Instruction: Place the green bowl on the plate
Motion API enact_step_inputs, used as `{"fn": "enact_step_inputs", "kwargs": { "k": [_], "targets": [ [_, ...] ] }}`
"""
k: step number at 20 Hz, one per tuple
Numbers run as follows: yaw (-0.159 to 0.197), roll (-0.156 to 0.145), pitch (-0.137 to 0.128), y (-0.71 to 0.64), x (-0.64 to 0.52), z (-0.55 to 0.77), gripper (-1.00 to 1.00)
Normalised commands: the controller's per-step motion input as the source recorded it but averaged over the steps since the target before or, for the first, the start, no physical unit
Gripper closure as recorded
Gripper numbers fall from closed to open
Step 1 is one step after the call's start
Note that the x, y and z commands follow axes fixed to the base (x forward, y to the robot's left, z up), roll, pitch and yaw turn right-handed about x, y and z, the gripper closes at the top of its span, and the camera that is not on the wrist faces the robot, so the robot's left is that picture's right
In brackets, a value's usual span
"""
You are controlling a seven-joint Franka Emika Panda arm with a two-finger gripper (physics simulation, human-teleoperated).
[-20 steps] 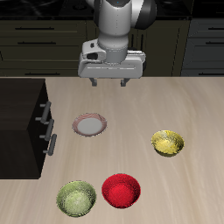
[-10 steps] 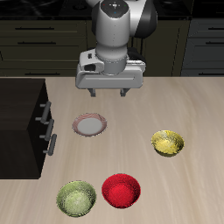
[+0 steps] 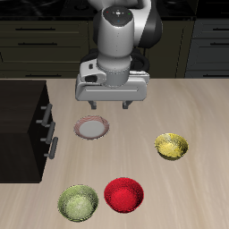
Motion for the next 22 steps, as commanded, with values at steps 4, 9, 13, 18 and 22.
{"fn": "enact_step_inputs", "kwargs": {
  "k": [4,9,13,18,22],
  "targets": [
    [0.004,-0.044,-0.003,-0.15,0.33,0.07,-1.00],
    [-0.019,-0.055,0.002,-0.24,0.30,0.14,-1.00],
    [-0.009,-0.003,-0.016,-0.11,0.30,0.11,-1.00],
    [0.011,-0.011,-0.037,-0.08,0.35,0.02,-1.00],
    [-0.034,0.023,0.003,-0.12,0.35,0.08,-1.00]
  ]
}}
